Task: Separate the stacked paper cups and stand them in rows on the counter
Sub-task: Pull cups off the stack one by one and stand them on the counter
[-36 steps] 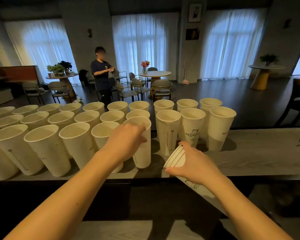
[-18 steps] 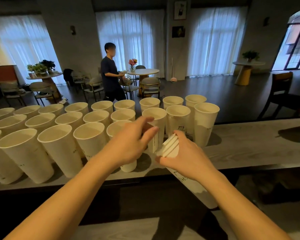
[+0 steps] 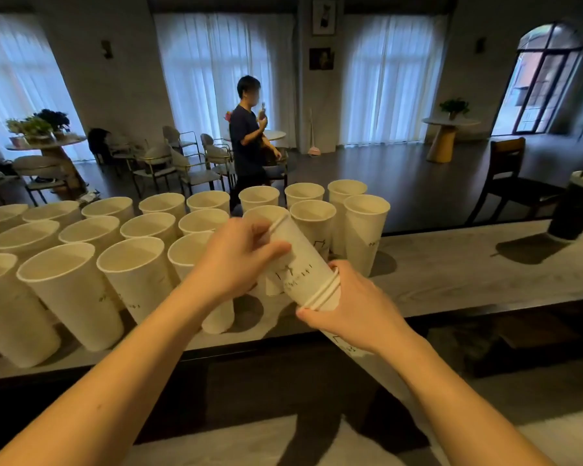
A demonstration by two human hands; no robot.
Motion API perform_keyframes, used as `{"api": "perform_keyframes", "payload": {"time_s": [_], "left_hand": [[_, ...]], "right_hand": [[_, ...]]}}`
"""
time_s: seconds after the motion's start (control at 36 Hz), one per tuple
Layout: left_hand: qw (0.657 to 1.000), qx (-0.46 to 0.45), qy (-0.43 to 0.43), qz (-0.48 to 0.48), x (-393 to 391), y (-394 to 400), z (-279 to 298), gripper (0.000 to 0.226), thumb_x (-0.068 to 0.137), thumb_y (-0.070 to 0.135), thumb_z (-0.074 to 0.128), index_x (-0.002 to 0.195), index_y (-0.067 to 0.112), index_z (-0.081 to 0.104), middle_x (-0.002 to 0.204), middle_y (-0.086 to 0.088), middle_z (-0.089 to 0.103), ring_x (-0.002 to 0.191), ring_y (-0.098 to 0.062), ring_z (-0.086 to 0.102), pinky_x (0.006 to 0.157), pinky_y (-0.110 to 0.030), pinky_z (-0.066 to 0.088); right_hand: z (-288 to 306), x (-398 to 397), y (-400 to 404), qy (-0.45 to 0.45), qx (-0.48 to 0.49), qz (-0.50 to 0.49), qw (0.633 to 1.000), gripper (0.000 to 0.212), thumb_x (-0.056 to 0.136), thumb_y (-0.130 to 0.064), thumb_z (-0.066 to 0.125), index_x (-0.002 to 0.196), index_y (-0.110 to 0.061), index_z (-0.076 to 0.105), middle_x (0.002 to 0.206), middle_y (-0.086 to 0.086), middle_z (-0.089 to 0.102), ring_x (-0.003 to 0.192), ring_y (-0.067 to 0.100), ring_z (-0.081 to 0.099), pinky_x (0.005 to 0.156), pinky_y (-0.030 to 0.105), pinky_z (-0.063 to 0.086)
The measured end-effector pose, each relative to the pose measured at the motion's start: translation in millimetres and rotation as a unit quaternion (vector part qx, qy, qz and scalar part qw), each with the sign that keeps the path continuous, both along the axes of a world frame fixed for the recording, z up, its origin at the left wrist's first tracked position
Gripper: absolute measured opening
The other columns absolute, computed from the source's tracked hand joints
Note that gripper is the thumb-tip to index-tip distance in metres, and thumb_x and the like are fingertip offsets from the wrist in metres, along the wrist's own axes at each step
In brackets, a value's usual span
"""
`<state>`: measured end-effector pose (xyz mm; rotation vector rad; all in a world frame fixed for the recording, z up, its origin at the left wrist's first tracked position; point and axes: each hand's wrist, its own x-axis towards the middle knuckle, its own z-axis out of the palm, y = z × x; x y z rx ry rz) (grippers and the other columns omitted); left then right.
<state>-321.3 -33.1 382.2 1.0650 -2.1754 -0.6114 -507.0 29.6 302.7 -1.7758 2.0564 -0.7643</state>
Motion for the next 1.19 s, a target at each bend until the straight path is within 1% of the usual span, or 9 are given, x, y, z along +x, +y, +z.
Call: {"api": "perform_keyframes", "payload": {"time_s": [0.11, 0.22, 0.31, 0.58, 0.72, 0.89, 1.0, 1.11, 1.19], "left_hand": [[0.985, -0.126, -0.106, 0.047, -4, -1, 4, 0.008, 0.093, 0.027, 0.061, 0.087, 0.022, 0.059, 0.086, 0.004, 0.064, 0.078, -0.013, 0.062, 0.065, -0.029, 0.05], [0.959, -0.158, -0.23, 0.054, -16, -8, -16, 0.018, 0.094, 0.028, 0.059, 0.11, 0.02, 0.062, 0.107, -0.003, 0.067, 0.099, -0.022, 0.064, 0.071, -0.031, 0.05], [0.937, -0.191, -0.287, 0.057, -21, -13, -27, 0.025, 0.094, 0.03, 0.058, 0.117, 0.02, 0.06, 0.11, -0.006, 0.067, 0.101, -0.024, 0.064, 0.071, -0.033, 0.052], [0.93, -0.168, -0.325, 0.042, -24, -18, -26, 0.024, 0.095, 0.031, 0.059, 0.116, 0.02, 0.059, 0.113, -0.007, 0.065, 0.101, -0.023, 0.063, 0.071, -0.032, 0.051], [0.932, -0.147, -0.33, 0.036, -25, -22, -22, 0.014, 0.094, 0.031, 0.058, 0.104, 0.021, 0.06, 0.104, -0.004, 0.065, 0.091, -0.018, 0.061, 0.063, -0.027, 0.047], [0.931, -0.134, -0.336, 0.039, -22, -23, -19, 0.015, 0.095, 0.03, 0.057, 0.107, 0.021, 0.059, 0.108, -0.005, 0.065, 0.096, -0.019, 0.062, 0.063, -0.025, 0.043], [0.926, -0.103, -0.36, 0.038, -21, -21, -19, 0.021, 0.096, 0.028, 0.057, 0.115, 0.019, 0.059, 0.117, -0.006, 0.063, 0.104, -0.022, 0.062, 0.067, -0.026, 0.045], [0.93, -0.1, -0.351, 0.047, -18, -20, -16, 0.032, 0.091, 0.037, 0.063, 0.119, 0.022, 0.057, 0.115, -0.004, 0.066, 0.098, -0.019, 0.062, 0.069, -0.028, 0.051], [0.938, -0.114, -0.321, 0.062, -15, -16, -9, 0.056, 0.087, 0.045, 0.066, 0.135, 0.024, 0.047, 0.126, -0.001, 0.063, 0.113, -0.02, 0.059, 0.087, -0.033, 0.053]], "right_hand": [[-3, -16, 5, 0.052, 0.085, -0.043, 0.994, 0.091, 0.068, -0.071, 0.074, 0.138, -0.027, 0.036, 0.131, -0.003, 0.054, 0.118, 0.02, 0.053, 0.089, 0.038, 0.051], [-4, -17, 5, 0.046, 0.09, -0.051, 0.994, 0.093, 0.069, -0.071, 0.073, 0.14, -0.027, 0.034, 0.134, -0.002, 0.052, 0.122, 0.021, 0.052, 0.092, 0.039, 0.051], [-3, -18, 5, 0.031, 0.081, -0.048, 0.995, 0.092, 0.069, -0.071, 0.073, 0.14, -0.028, 0.033, 0.133, -0.003, 0.053, 0.121, 0.02, 0.052, 0.092, 0.038, 0.05], [4, -21, 10, -0.006, 0.019, -0.062, 0.998, 0.1, 0.068, -0.072, 0.073, 0.146, -0.03, 0.028, 0.138, -0.005, 0.051, 0.122, 0.018, 0.052, 0.095, 0.039, 0.051], [9, -24, 13, -0.028, -0.005, -0.066, 0.997, 0.101, 0.07, -0.071, 0.073, 0.149, -0.031, 0.024, 0.138, -0.004, 0.049, 0.122, 0.018, 0.05, 0.083, 0.031, 0.042], [15, -26, 17, -0.034, -0.014, -0.067, 0.997, 0.099, 0.071, -0.068, 0.074, 0.149, -0.03, 0.025, 0.14, -0.004, 0.048, 0.124, 0.018, 0.048, 0.083, 0.031, 0.04], [17, -24, 18, -0.038, -0.013, -0.064, 0.997, 0.098, 0.072, -0.066, 0.074, 0.149, -0.03, 0.024, 0.14, -0.004, 0.047, 0.124, 0.018, 0.047, 0.083, 0.031, 0.039], [17, -22, 18, -0.032, -0.013, -0.065, 0.997, 0.099, 0.072, -0.067, 0.074, 0.149, -0.031, 0.024, 0.14, -0.004, 0.047, 0.124, 0.018, 0.047, 0.082, 0.031, 0.038], [17, -22, 17, -0.036, -0.017, -0.067, 0.997, 0.1, 0.071, -0.067, 0.075, 0.149, -0.031, 0.024, 0.141, -0.004, 0.047, 0.124, 0.019, 0.048, 0.082, 0.031, 0.039]]}}
